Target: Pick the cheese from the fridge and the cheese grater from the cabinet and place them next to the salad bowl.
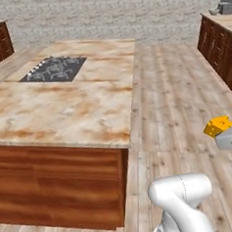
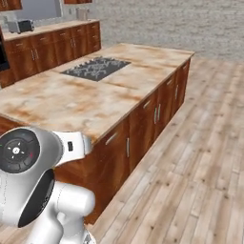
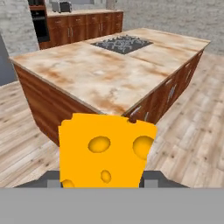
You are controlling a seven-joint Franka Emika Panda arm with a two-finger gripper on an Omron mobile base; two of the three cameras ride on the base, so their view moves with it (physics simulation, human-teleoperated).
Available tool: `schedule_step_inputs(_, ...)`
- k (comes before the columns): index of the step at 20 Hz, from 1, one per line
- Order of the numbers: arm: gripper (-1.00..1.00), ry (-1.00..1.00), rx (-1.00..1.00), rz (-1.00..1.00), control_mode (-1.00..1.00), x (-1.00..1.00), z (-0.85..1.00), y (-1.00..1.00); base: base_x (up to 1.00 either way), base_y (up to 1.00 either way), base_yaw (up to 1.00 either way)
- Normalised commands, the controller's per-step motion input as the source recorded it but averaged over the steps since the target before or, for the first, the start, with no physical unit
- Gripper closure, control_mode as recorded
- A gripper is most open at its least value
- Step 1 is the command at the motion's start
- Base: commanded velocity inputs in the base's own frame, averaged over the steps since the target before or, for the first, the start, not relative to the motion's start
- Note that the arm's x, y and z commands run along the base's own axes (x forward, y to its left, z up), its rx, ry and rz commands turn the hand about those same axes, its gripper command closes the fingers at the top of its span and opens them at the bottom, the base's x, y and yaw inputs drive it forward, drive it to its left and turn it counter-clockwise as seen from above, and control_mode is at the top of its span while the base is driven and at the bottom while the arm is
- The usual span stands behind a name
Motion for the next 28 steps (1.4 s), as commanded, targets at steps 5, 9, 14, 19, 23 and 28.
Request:
schedule_step_inputs(5,1.00,0.00,0.00,0.00,1.00,0.00,0.00,0.00,1.00,-0.95,0.00)
schedule_step_inputs(9,1.00,0.00,0.00,0.00,1.00,0.00,0.00,0.00,1.00,-0.93,0.00)
schedule_step_inputs(14,1.00,0.00,0.00,0.00,1.00,0.00,0.00,0.00,1.00,-0.97,-0.01)
schedule_step_inputs(19,1.00,0.00,0.00,0.00,1.00,0.00,0.00,0.00,1.00,-0.78,-0.11)
schedule_step_inputs(23,1.00,0.00,0.00,0.00,1.00,0.00,0.00,0.00,1.00,-0.20,-0.14)
schedule_step_inputs(28,1.00,0.00,0.00,0.00,1.00,0.00,0.00,0.00,1.00,0.05,-0.14)
